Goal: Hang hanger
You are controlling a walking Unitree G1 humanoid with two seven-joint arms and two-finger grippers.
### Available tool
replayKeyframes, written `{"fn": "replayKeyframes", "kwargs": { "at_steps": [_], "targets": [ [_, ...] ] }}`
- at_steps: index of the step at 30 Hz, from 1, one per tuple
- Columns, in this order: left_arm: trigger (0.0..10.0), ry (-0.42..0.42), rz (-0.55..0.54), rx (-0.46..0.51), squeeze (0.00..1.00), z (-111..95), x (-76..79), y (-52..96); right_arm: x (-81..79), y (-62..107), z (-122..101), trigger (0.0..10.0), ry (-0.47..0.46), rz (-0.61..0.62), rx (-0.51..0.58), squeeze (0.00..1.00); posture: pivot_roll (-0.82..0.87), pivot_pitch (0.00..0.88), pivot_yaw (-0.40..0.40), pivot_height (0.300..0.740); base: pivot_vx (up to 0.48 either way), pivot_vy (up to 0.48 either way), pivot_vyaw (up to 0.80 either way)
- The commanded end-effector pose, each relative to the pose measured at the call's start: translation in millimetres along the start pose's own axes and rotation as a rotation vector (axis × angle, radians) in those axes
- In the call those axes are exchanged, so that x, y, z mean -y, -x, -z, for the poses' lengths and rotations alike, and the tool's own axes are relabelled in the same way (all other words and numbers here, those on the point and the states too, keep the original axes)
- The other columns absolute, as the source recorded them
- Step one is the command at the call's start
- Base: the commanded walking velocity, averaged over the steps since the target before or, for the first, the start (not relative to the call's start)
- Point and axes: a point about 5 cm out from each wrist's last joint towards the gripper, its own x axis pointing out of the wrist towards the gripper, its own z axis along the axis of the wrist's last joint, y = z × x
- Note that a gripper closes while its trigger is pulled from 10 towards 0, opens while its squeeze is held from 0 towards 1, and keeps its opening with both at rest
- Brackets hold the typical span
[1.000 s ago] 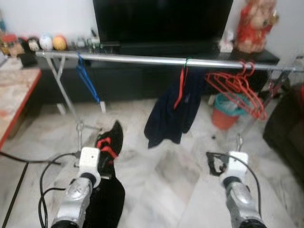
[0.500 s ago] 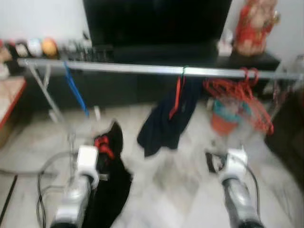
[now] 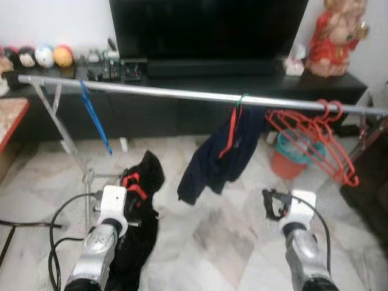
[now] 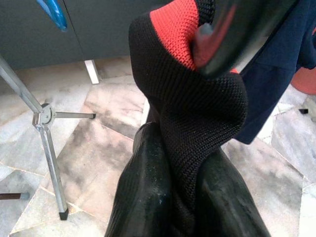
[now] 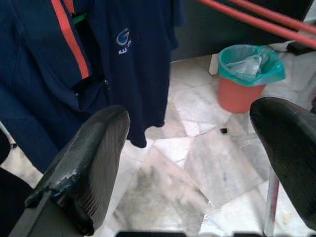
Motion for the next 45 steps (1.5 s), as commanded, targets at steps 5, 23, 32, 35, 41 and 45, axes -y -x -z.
{"fn": "replayKeyframes", "kwargs": {
  "at_steps": [5,23,32,35,41,45],
  "targets": [
    [10.0,-0.001,-0.003,0.042,0.00,-8,-2.1,-2.0,3.7,-2.1,-3,10.0,-0.022,0.017,-0.004,0.00,0.11,0.000,-0.045,0.740,0.000,0.049,-0.43],
    [10.0,-0.003,0.017,0.045,0.00,-9,-0.2,-1.7,2.5,-5.5,-8,10.0,-0.029,0.029,0.017,0.00,0.11,0.000,-0.042,0.740,0.000,0.381,-0.34],
    [10.0,-0.016,0.031,0.055,0.00,-11,2.3,-3.2,1.8,-5.4,-8,10.0,-0.025,0.036,0.022,0.00,0.11,0.000,-0.041,0.740,0.000,0.112,-0.15],
    [10.0,-0.015,0.032,0.065,0.00,-12,2.3,-3.0,2.2,-5.4,-8,10.0,-0.026,0.040,0.021,0.00,0.12,0.000,-0.042,0.740,0.000,0.000,0.00],
    [10.0,-0.008,0.048,0.083,0.00,-13,5.9,-1.2,8.4,-1.1,0,10.0,-0.030,0.077,-0.012,0.00,0.12,0.000,-0.040,0.740,0.000,0.000,0.00],
    [10.0,-0.004,0.037,0.104,0.00,-15,6.0,-0.7,23.0,11.2,23,10.0,-0.063,0.157,-0.116,0.00,0.12,0.000,-0.042,0.740,0.000,0.000,0.00]
  ]
}}
